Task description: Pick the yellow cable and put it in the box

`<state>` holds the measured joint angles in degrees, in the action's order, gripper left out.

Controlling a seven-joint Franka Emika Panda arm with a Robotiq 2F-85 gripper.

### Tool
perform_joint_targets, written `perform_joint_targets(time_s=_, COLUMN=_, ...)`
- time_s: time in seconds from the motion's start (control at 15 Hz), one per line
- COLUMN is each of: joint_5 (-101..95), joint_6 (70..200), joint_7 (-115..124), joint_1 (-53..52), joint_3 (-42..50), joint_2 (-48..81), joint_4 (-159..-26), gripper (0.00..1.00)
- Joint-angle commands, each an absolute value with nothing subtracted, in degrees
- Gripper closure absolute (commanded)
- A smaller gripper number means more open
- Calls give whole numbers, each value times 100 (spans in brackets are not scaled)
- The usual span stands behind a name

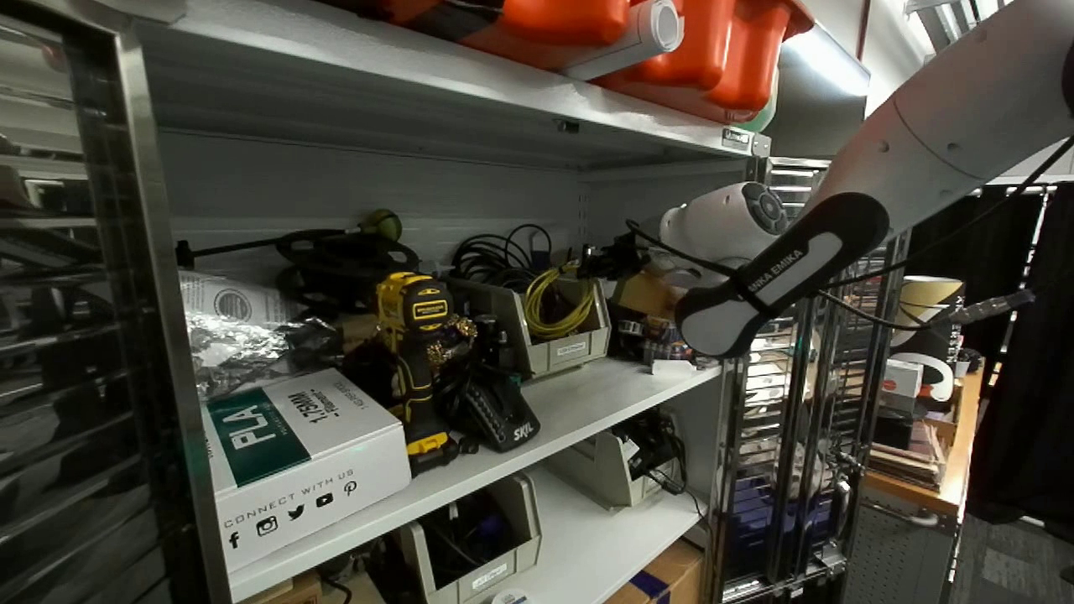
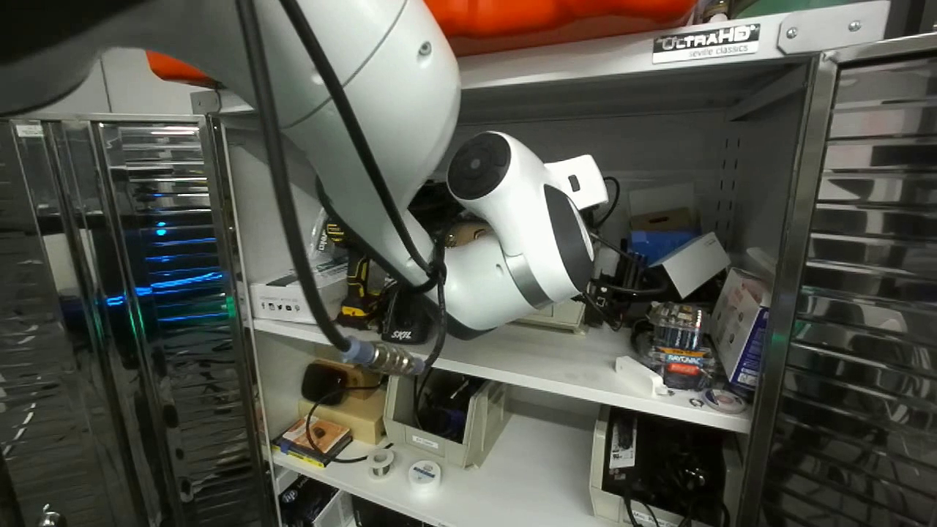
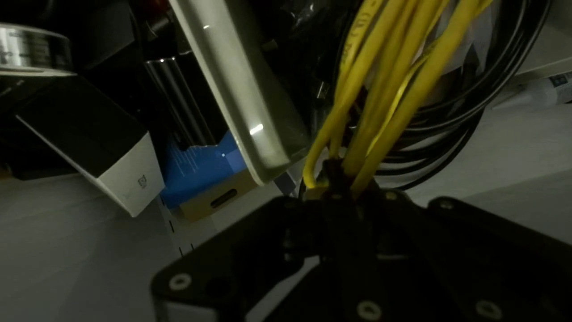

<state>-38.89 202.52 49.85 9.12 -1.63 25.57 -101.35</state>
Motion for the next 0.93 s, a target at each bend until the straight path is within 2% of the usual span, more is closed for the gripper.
perform_joint_targets(time_s=0.0, joint_5=-4446, joint_6=19816, joint_7=5276, joint_1=1412, joint_3=-865, joint_2=3028, joint_4=-9291, gripper=91)
perform_joint_targets(time_s=0.2, joint_5=-4890, joint_6=19318, joint_7=5153, joint_1=1944, joint_3=-1711, joint_2=3189, joint_4=-9143, gripper=92)
perform_joint_targets(time_s=0.27, joint_5=-5045, joint_6=19123, joint_7=5072, joint_1=2200, joint_3=-2092, joint_2=3177, joint_4=-9233, gripper=88)
perform_joint_targets(time_s=0.33, joint_5=-5129, joint_6=18952, joint_7=4958, joint_1=2447, joint_3=-2462, joint_2=3190, joint_4=-9299, gripper=67)
perform_joint_targets(time_s=0.47, joint_5=-5168, joint_6=18624, joint_7=4670, joint_1=2926, joint_3=-3126, joint_2=3183, joint_4=-9439, gripper=56)
perform_joint_targets(time_s=0.87, joint_5=-4810, joint_6=17681, joint_7=4004, joint_1=4236, joint_3=-4562, joint_2=2702, joint_4=-10154, gripper=9)
